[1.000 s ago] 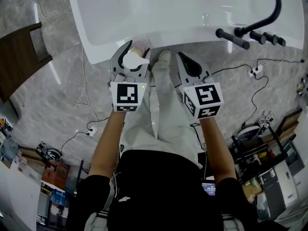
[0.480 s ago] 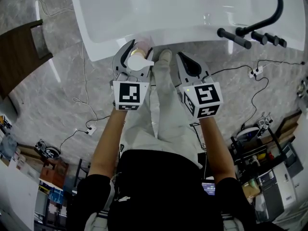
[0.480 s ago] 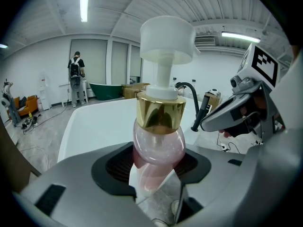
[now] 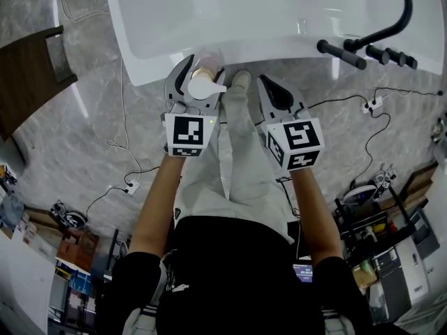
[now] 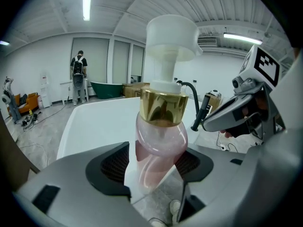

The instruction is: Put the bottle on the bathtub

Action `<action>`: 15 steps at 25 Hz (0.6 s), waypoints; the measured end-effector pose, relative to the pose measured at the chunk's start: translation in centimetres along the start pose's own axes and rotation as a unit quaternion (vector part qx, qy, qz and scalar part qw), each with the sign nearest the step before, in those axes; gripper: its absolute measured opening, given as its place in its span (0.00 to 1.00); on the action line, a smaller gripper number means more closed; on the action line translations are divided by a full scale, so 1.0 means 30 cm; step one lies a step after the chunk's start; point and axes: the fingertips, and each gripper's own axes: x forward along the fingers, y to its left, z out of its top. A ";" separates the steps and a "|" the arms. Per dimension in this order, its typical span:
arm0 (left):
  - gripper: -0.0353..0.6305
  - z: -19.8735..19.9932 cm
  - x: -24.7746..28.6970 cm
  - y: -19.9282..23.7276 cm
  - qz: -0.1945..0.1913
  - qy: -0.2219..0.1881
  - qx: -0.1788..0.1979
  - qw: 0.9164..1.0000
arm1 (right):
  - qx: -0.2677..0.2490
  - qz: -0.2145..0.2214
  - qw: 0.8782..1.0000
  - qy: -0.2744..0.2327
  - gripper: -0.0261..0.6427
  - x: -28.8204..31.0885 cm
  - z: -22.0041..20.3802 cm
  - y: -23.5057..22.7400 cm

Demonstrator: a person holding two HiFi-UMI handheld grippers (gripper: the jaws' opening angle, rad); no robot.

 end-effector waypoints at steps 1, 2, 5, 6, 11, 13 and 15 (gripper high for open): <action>0.48 -0.006 -0.002 0.000 -0.004 0.001 -0.001 1.000 | 0.000 0.001 1.000 0.000 0.07 0.000 0.000 0.001; 0.49 -0.009 -0.004 0.001 -0.007 0.002 -0.001 1.000 | -0.001 0.001 1.000 0.000 0.07 0.000 0.001 0.002; 0.50 -0.014 -0.014 0.001 -0.013 0.005 0.006 1.000 | -0.003 0.001 1.000 0.000 0.07 0.000 0.003 0.001; 0.50 -0.017 -0.017 -0.002 -0.017 0.007 0.006 1.000 | -0.003 0.001 1.000 0.000 0.07 0.000 0.004 0.002; 0.50 -0.026 -0.049 -0.020 -0.043 0.022 -0.007 0.999 | -0.010 0.002 1.000 -0.008 0.07 -0.018 0.036 0.031; 0.50 -0.019 -0.069 -0.028 -0.048 0.024 -0.010 0.998 | -0.015 0.003 1.000 -0.012 0.07 -0.029 0.056 0.046; 0.50 -0.010 -0.089 -0.034 -0.052 0.024 -0.012 0.998 | -0.018 0.003 1.000 -0.015 0.07 -0.037 0.074 0.060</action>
